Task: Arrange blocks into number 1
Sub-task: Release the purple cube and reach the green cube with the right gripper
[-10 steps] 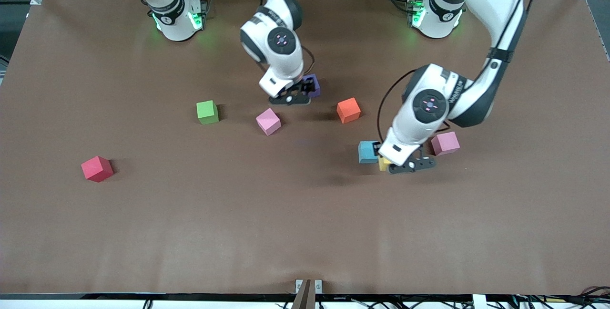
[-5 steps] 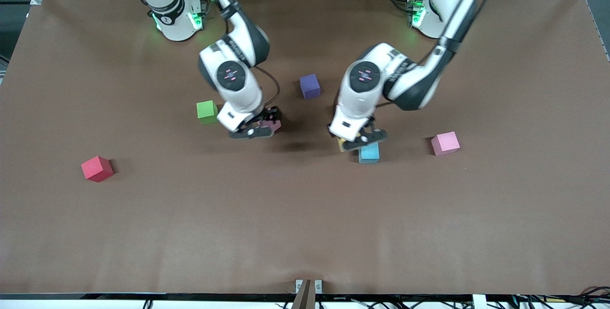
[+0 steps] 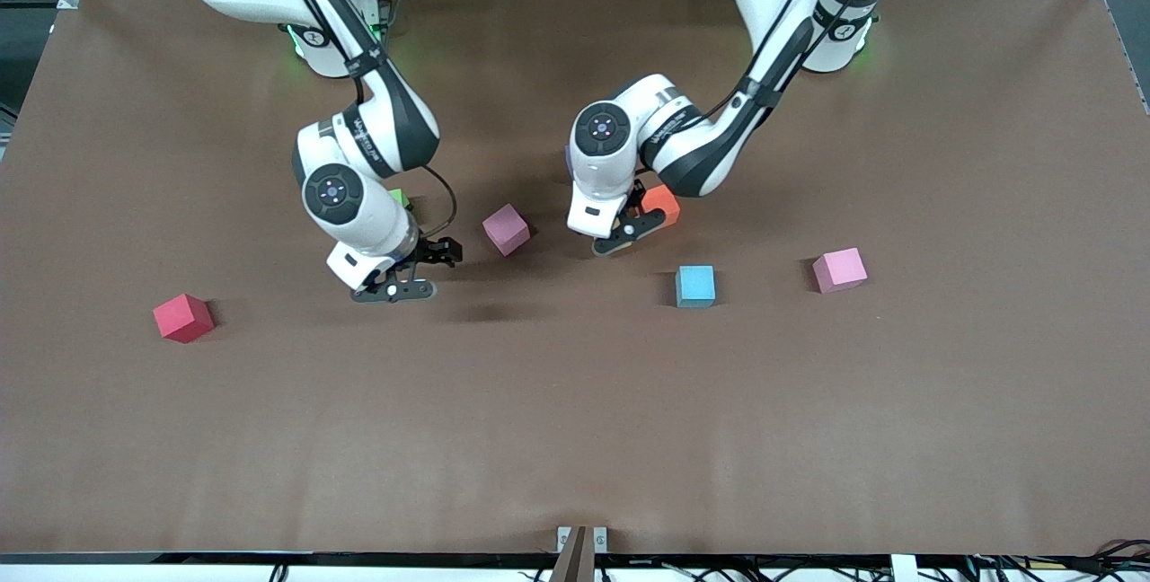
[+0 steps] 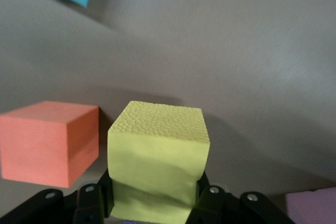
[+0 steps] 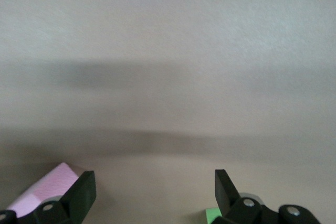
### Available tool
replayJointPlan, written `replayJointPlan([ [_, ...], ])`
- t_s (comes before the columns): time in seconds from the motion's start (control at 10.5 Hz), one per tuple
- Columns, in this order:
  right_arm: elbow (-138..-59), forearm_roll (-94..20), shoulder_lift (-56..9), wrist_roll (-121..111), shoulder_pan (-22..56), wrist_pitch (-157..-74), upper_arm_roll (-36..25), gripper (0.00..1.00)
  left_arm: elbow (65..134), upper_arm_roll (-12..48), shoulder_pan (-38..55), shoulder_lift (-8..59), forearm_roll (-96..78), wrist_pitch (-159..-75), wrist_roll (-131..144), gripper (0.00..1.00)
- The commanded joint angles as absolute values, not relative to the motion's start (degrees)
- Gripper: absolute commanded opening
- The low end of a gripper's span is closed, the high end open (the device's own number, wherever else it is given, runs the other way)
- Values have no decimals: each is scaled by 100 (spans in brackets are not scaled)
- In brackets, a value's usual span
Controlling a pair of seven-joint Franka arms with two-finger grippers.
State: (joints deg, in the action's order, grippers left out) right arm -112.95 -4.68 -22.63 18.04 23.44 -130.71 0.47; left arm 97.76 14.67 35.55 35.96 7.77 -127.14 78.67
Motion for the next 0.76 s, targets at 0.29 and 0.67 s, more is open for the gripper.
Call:
replayJointPlan([
  [0.29, -12794, -413, -1443, 575, 1785, -13008, 141, 100, 9685, 1529, 3647, 3779, -43, -12700, 6381, 0],
  [0.67, -12911, -422, -1415, 229, 1828, -12718, 132, 100, 9738, 1670, 3683, 3788, -88, -12700, 6390, 0],
])
